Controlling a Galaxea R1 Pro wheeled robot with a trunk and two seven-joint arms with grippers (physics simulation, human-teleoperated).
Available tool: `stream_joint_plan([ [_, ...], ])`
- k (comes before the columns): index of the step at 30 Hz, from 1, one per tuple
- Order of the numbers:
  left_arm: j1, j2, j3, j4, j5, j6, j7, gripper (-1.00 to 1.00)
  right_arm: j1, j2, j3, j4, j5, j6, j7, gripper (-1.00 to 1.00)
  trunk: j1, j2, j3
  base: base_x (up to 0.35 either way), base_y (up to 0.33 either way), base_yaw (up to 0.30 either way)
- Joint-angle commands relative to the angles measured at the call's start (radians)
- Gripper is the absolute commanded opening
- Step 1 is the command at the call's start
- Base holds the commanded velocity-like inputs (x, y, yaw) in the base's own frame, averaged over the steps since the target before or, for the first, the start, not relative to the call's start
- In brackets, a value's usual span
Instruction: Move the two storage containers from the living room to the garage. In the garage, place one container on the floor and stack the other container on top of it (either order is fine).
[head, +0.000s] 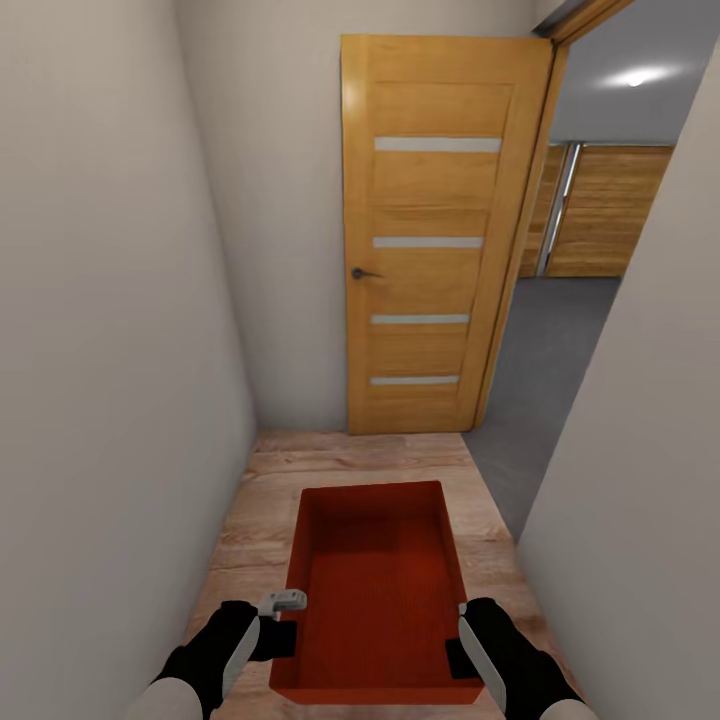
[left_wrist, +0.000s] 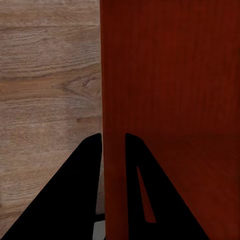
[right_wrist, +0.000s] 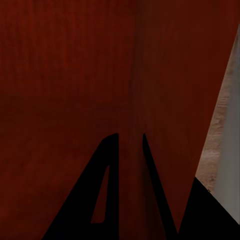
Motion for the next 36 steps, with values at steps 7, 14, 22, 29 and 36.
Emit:
stream_joint_plan([
  [7, 0.0, -0.002, 0.003, -0.001, 0.016, 0.007, -0.003, -1.0, -0.001, 0.013, 0.002, -0.003, -0.066, -0.01, -0.004, -1.0, 0.001, -0.001, -0.001, 0.333, 0.0, 0.0],
  [14, 0.001, -0.002, 0.003, -0.001, 0.016, 0.007, -0.003, -1.0, -0.001, 0.012, 0.002, -0.003, -0.066, -0.01, -0.004, -1.0, 0.001, -0.001, -0.001, 0.333, 0.0, 0.0],
  [22, 0.0, -0.002, 0.003, -0.001, 0.016, 0.007, -0.003, -1.0, -0.001, 0.013, 0.002, -0.003, -0.066, -0.01, -0.004, -1.0, 0.001, -0.001, -0.001, 0.333, 0.0, 0.0],
  [29, 0.0, -0.002, 0.003, -0.001, 0.016, 0.007, -0.003, -1.0, -0.001, 0.013, 0.002, -0.003, -0.066, -0.01, -0.004, -1.0, 0.001, -0.001, -0.001, 0.333, 0.012, 0.0],
  [36, 0.0, -0.002, 0.003, -0.001, 0.016, 0.007, -0.003, -1.0, -0.001, 0.013, 0.002, -0.002, -0.066, -0.01, -0.004, -1.0, 0.001, -0.001, -0.001, 0.333, 0.091, 0.0],
])
